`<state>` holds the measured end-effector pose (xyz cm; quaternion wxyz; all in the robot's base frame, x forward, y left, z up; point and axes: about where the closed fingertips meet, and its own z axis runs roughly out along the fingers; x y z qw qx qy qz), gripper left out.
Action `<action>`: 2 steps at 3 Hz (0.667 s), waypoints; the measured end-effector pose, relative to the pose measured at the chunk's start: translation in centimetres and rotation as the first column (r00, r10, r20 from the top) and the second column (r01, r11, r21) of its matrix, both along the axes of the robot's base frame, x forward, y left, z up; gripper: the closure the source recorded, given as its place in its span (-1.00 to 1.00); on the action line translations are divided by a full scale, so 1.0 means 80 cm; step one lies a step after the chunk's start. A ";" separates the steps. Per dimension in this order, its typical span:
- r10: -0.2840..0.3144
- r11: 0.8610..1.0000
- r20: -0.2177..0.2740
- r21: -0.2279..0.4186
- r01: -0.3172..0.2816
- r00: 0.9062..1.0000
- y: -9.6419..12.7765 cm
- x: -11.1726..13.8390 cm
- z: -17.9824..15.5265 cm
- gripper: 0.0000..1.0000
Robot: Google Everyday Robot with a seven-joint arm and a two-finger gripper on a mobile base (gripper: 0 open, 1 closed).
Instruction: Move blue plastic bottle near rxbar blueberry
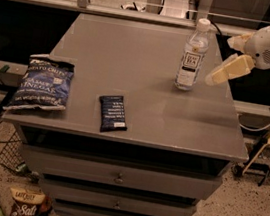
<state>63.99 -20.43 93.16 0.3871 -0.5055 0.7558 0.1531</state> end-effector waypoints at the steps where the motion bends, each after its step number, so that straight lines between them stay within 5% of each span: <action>1: 0.061 0.998 -0.019 0.035 -0.060 0.998 0.028 0.018 -0.012 -1.00; 2: 0.124 0.991 -0.038 0.059 -0.121 0.992 0.056 0.030 -0.020 -1.00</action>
Offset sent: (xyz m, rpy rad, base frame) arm 0.0339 0.0648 -0.0162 0.0769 0.0594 0.1931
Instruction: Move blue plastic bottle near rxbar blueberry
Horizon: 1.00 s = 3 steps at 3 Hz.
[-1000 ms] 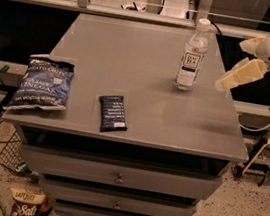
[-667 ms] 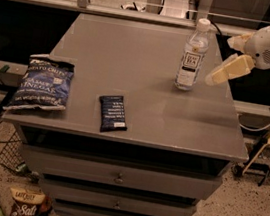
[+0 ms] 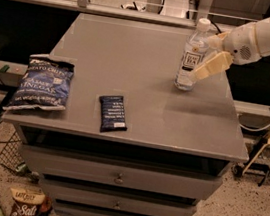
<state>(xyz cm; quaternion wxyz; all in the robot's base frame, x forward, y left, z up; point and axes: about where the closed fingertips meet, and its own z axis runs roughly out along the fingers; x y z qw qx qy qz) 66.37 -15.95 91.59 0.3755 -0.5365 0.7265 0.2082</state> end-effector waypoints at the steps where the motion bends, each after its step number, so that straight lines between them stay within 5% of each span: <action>1: 0.040 0.999 -0.019 0.018 -0.040 0.999 0.019 0.008 -0.006 -0.62; 3: 0.111 0.993 -0.021 0.040 -0.110 0.994 0.043 0.007 -0.001 0.28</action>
Offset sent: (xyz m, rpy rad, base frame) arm 0.0137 0.0362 -0.0042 0.0384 0.0415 0.1182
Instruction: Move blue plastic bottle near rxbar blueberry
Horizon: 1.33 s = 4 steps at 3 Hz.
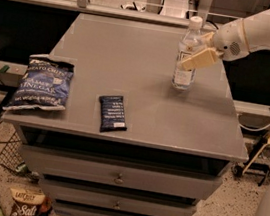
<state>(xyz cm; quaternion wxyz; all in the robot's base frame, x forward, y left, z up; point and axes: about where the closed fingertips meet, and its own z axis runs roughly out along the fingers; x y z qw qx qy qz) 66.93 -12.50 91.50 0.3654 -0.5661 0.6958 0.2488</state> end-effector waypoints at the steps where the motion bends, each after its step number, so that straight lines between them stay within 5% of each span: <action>1: 0.104 0.994 0.056 0.027 -0.105 0.993 0.024 -0.041 0.037 0.90; 2: 0.194 0.979 0.072 0.046 -0.198 0.978 0.051 -0.078 0.053 1.00; 4: 0.338 0.936 0.021 0.093 -0.339 0.941 0.101 -0.130 0.034 1.00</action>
Offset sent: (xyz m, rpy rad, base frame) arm -0.0988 0.0571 0.0588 0.0738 -0.0862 0.2910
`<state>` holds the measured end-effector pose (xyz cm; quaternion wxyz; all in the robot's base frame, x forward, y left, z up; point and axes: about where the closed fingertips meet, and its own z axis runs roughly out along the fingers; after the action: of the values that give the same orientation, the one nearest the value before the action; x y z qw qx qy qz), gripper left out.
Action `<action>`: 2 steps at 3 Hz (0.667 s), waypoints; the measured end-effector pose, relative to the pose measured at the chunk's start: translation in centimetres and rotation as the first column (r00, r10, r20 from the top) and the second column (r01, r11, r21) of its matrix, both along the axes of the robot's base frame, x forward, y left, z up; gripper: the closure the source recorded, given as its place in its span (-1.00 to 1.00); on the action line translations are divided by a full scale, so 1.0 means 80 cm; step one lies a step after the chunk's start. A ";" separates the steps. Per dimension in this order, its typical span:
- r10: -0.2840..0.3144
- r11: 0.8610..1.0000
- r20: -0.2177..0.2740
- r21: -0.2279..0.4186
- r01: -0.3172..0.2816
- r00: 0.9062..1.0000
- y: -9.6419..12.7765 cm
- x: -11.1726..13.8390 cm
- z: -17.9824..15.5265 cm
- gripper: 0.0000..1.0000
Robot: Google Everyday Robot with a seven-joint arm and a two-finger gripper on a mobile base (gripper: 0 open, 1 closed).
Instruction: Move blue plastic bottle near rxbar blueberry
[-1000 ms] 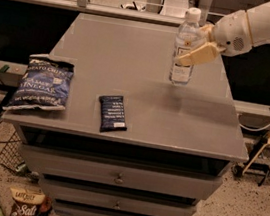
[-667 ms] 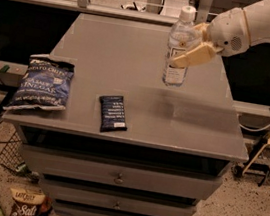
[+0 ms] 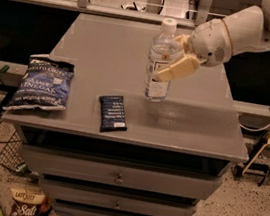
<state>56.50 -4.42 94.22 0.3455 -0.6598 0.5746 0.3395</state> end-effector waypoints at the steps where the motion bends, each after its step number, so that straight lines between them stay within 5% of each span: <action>1: 0.025 1.000 -0.030 0.011 -0.025 0.999 0.010 -0.014 -0.012 1.00; 2: 0.051 0.999 -0.051 0.014 -0.051 0.997 0.029 -0.037 -0.031 1.00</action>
Offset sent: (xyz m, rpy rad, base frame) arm -0.0337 0.0229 -0.0232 0.0308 0.0607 0.0781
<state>53.56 -2.13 91.73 0.3262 -0.6631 0.5639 0.3686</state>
